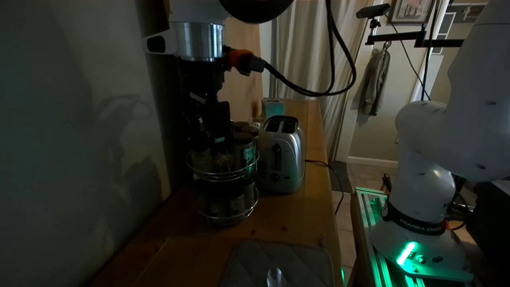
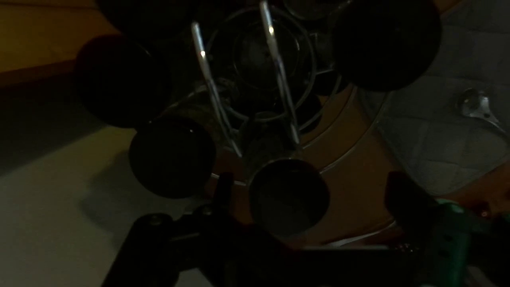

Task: Put the spice on the table

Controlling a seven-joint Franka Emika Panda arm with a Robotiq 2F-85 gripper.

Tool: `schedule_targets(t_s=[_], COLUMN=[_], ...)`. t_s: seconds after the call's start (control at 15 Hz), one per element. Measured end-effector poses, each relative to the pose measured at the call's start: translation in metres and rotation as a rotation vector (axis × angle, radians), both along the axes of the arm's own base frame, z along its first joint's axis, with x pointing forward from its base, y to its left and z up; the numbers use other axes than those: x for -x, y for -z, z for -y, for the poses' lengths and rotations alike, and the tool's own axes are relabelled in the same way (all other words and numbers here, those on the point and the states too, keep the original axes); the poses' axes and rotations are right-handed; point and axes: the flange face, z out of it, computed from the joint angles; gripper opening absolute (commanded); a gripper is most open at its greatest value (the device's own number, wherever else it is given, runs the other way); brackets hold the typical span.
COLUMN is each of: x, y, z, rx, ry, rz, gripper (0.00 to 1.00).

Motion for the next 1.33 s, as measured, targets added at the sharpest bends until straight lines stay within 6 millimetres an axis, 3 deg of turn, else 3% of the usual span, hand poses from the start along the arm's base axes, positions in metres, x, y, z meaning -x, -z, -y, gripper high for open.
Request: schedule_targets(t_s=[0.07, 0.47, 1.07, 1.33], x=[0.000, -0.001, -0.004, -0.010], y=[0.000, -0.001, -0.005, -0.033], z=[0.000, 0.000, 0.002, 0.000], rx=[0.000, -0.002, -0.011, -0.033], ry=[-0.001, -0.003, 0.005, 0.016], rz=[-0.001, 0.005, 0.031, 0.087], gripper=[0.69, 0.27, 0.27, 0.27])
